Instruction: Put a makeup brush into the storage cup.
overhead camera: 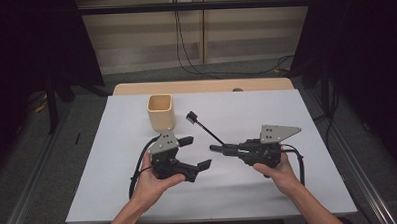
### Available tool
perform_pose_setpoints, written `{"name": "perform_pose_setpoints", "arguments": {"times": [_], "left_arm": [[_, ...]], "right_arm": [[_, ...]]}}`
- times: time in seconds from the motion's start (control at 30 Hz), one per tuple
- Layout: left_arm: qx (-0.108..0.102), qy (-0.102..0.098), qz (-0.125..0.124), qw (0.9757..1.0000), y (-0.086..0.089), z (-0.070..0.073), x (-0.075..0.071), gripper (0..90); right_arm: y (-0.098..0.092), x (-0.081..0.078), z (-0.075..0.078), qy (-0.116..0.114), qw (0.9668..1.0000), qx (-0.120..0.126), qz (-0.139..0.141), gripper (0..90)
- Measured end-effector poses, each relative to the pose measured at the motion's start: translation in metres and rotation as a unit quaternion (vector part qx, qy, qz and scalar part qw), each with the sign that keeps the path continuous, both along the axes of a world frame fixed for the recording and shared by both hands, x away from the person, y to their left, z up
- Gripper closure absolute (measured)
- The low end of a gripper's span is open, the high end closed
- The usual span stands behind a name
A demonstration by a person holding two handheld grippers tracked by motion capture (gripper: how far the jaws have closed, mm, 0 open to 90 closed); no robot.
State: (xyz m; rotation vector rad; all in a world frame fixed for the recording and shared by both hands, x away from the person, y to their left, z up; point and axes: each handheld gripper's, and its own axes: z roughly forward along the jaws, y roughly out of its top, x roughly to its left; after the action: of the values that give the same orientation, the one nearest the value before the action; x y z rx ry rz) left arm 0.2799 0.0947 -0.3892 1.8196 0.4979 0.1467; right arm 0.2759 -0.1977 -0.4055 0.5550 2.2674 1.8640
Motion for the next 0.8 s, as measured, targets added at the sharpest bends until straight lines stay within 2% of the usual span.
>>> {"name": "perform_pose_setpoints", "arguments": {"times": [0.03,0.2,0.27,0.33,0.47,0.63,0.67,0.73,0.8], "left_arm": [[0.001,-0.005,0.002,1.0000,-0.002,0.002,0.001,6.6],[-0.019,-0.007,0.006,0.9998,-0.009,0.009,0.005,5.5],[-0.016,-0.014,0.003,0.9998,-0.011,0.011,0.005,4.6],[-0.028,-0.009,0.003,0.9996,-0.013,0.013,0.007,6.4],[-0.033,-0.012,0.011,0.9993,-0.013,0.015,0.009,10.4],[-0.044,-0.015,0.017,0.9987,-0.012,0.018,0.013,24.2],[-0.048,-0.016,0.017,0.9986,-0.012,0.018,0.013,29.9],[-0.058,-0.016,0.020,0.9980,-0.012,0.020,0.014,32.3],[-0.055,-0.020,0.022,0.9980,-0.012,0.023,0.015,40.0]], "right_arm": [[0.000,0.000,0.000,0.000,1.0000,0.000,0.001,85.7],[0.001,-0.001,0.001,-0.001,1.0000,0.001,0.004,85.7],[0.001,-0.001,0.001,-0.002,1.0000,0.002,0.004,85.7],[0.000,-0.001,0.001,-0.001,1.0000,0.002,0.003,85.7],[0.000,-0.001,0.001,-0.002,1.0000,0.000,0.003,85.7],[0.001,-0.001,0.000,0.002,1.0000,-0.002,0.001,85.7],[0.001,-0.001,-0.001,0.002,1.0000,-0.004,0.000,85.7],[0.001,-0.001,-0.001,0.003,1.0000,-0.003,0.000,85.7],[0.001,0.000,-0.001,0.003,1.0000,-0.002,-0.004,85.7]]}}
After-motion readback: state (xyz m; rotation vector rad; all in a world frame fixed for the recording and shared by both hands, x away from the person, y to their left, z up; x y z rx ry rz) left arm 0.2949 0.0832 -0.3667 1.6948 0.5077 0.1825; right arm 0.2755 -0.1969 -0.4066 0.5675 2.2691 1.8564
